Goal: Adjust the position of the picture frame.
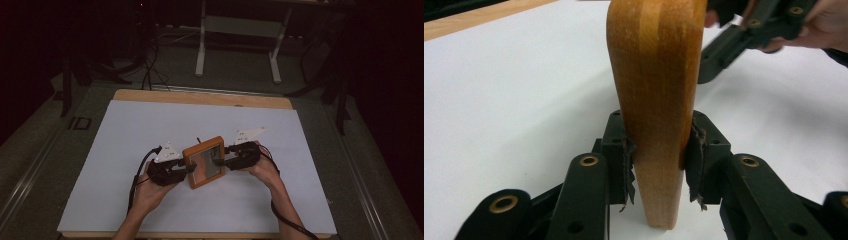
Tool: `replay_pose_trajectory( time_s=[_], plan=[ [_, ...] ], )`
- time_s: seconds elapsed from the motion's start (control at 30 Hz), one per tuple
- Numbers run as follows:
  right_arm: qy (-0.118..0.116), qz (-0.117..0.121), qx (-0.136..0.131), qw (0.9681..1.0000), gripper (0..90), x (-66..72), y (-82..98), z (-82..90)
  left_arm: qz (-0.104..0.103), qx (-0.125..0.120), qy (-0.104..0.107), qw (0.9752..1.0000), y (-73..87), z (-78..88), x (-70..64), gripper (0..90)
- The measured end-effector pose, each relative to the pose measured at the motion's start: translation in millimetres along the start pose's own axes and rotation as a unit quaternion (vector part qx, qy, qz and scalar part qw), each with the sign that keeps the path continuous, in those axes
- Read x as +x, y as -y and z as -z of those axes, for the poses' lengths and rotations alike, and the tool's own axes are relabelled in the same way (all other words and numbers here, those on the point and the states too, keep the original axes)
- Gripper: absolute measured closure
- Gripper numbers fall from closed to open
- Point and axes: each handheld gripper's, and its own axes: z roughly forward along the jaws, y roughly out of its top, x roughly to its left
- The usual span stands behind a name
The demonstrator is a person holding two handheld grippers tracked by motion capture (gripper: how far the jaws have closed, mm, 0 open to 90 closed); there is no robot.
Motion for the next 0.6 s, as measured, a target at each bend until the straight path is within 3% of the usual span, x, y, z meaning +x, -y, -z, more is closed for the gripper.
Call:
replay_pose_trajectory(
  time_s=[0.3,0.47,0.6],
  plan=[
    [0.022,-0.001,-0.023,0.9995,60.7,18.3,14.2,12.7,0.006,-0.020,0.024,0.9995,2.7,-2.2,2.7,62.5],
    [0.037,-0.009,-0.024,0.9990,62.0,27.5,17.3,16.0,0.001,-0.024,0.023,0.9995,3.0,-3.2,1.3,60.2],
    [0.045,-0.016,-0.029,0.9984,63.6,34.1,19.8,18.3,-0.003,-0.023,0.010,0.9997,2.2,-4.7,-2.4,56.8]
  ],
)
